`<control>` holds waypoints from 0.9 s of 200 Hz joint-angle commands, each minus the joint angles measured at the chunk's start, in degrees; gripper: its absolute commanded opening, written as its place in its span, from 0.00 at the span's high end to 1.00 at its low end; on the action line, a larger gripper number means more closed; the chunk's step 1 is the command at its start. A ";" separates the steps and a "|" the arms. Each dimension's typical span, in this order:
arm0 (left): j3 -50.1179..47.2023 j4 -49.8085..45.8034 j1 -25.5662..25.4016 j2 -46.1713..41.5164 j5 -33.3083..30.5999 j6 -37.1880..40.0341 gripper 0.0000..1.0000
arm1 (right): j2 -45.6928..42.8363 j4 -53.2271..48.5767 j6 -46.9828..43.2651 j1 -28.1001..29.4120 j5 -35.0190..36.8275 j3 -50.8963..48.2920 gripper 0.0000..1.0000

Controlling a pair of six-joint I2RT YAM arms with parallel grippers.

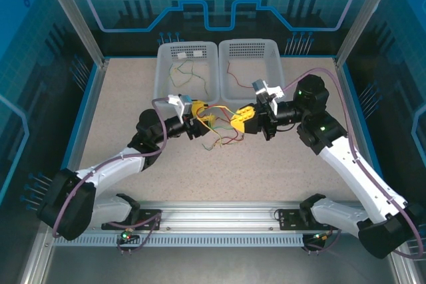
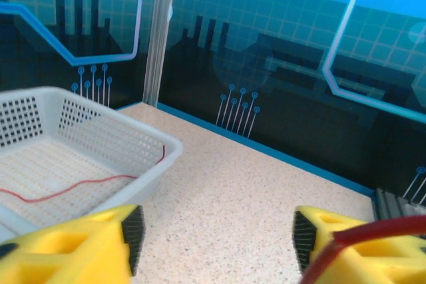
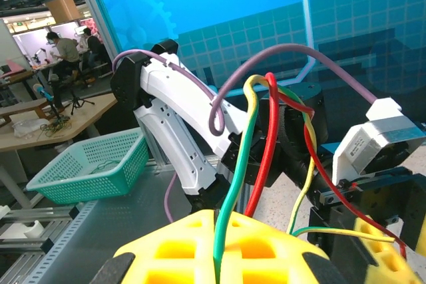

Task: Untangle the cables

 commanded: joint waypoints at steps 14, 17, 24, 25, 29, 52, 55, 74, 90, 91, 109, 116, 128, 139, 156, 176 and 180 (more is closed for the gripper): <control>0.99 4.01 -0.17 -1.42 0.43 1.56 0.53 | 0.81 -0.64 -0.58 -0.04 0.66 0.95 1.00; 0.88 4.08 -0.21 -1.57 0.43 1.57 0.52 | 0.92 -0.62 -0.47 -0.09 0.61 0.99 1.00; 0.69 4.10 -0.21 -2.11 0.62 1.75 0.51 | 1.04 -0.65 -0.61 -0.15 0.64 0.98 1.00; 0.69 4.09 -0.17 -2.16 0.66 1.75 0.51 | 1.09 -0.69 -0.64 -0.15 0.63 0.96 1.00; 0.63 4.09 -0.19 -2.43 0.77 1.87 0.51 | 1.19 -0.86 -0.82 -0.26 0.76 0.86 1.00; 0.27 3.47 -0.22 -3.75 0.87 2.57 0.69 | 1.83 -0.68 -0.51 -0.85 0.73 0.70 1.00; 0.21 3.48 -0.22 -3.82 0.79 2.54 0.72 | 1.81 -0.63 -0.50 -0.94 0.71 0.60 1.00; 0.07 3.17 -0.20 -3.99 0.46 2.74 0.91 | 1.81 -0.30 -0.15 -1.46 1.77 0.20 1.00; -0.09 2.89 -0.22 -4.18 0.43 2.53 1.00 | 1.93 -0.30 0.46 -2.44 3.31 -0.15 1.00; -0.14 2.83 -0.22 -4.21 0.34 2.49 1.00 | 1.93 -0.30 0.52 -2.57 3.41 -0.17 1.00; -0.20 0.73 -0.29 -5.16 -0.87 2.57 1.00 | 2.03 -1.56 1.00 -4.56 6.18 -0.64 1.00; 0.04 -1.22 -0.30 -5.81 -1.22 2.58 1.00 | 1.96 -4.00 -0.26 -5.06 8.95 -0.40 1.00; 0.64 -5.99 -0.71 -7.50 -2.27 3.93 1.00 | 2.16 -7.00 -1.51 -6.44 12.39 -0.20 1.00; 1.26 -11.35 -1.46 -9.33 -4.31 5.81 1.00 | 2.50 -7.97 -1.49 -8.08 13.56 -0.41 0.93; 2.30 -19.17 -2.54 -11.84 -7.08 7.98 1.00 | 3.05 -9.35 -1.72 -9.51 17.54 -0.88 0.74; 3.70 -27.03 -3.53 -14.17 -10.23 9.21 1.00 | 4.33 -11.51 -2.87 -9.69 22.69 -1.05 0.52; 3.95 -28.26 -3.68 -14.45 -10.64 9.29 1.00 | 4.46 -11.83 -3.23 -9.69 23.36 -1.10 0.49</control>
